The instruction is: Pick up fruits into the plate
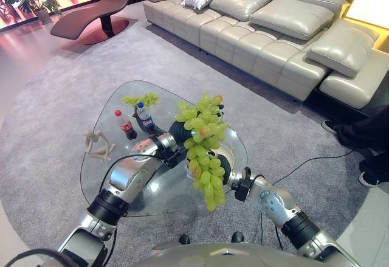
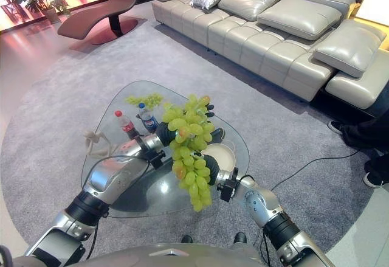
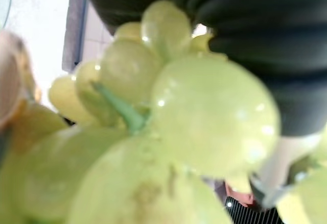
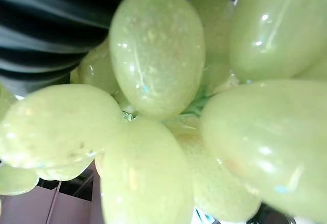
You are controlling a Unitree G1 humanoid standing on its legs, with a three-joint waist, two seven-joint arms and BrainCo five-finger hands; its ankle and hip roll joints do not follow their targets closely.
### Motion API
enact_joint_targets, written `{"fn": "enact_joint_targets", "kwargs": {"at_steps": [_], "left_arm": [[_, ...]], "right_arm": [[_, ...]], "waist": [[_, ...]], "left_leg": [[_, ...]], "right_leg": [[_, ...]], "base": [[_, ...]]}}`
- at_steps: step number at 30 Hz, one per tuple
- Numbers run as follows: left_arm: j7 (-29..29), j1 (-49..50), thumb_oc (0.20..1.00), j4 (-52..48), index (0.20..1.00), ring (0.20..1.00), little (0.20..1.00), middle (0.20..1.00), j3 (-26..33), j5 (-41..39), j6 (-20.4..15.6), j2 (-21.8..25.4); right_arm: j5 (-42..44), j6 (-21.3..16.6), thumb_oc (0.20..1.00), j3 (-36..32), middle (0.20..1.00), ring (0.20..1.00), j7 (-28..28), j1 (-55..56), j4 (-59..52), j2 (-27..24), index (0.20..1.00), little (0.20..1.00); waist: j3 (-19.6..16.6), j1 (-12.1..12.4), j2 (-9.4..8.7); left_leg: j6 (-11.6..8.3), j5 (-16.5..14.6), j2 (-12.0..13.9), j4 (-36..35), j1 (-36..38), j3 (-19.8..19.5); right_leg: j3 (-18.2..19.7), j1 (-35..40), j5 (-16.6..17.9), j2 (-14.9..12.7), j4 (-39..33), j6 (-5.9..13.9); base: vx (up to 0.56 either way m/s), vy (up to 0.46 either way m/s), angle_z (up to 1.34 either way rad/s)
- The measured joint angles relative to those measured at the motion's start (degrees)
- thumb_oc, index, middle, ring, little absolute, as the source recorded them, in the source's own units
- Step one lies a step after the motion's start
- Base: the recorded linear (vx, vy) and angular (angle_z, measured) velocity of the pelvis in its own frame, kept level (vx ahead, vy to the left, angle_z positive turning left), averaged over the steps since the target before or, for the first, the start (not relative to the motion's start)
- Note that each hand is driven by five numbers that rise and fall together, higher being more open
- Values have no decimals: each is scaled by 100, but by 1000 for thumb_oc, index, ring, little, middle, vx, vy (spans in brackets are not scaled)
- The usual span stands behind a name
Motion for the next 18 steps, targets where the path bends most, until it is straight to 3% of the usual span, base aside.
{"fn": "enact_joint_targets", "kwargs": {"at_steps": [8, 18], "left_arm": [[-24, 540, 1000, 50, 1000, 1000, 1000, 1000, 616, -23, -3, 18], [-274, 1505, 1000, 849, 1000, 1000, 1000, 1000, 1520, -245, -49, 11]], "right_arm": [[-12, -158, 200, -451, 200, 200, -1, 295, 29, -50, 200, 200], [-53, -437, 200, -1303, 200, 200, -57, 727, 289, -22, 200, 200]], "waist": [[10, 14, 7], [132, 62, 39]], "left_leg": [[4, -6, 0, -1, -8, -27], [61, -2, 4, -1, 9, -120]], "right_leg": [[-31, 9, -1, -7, -14, 0], [-151, 95, -77, -16, -17, 1]], "base": [[1, 2, 0], [15, 14, 6]]}}
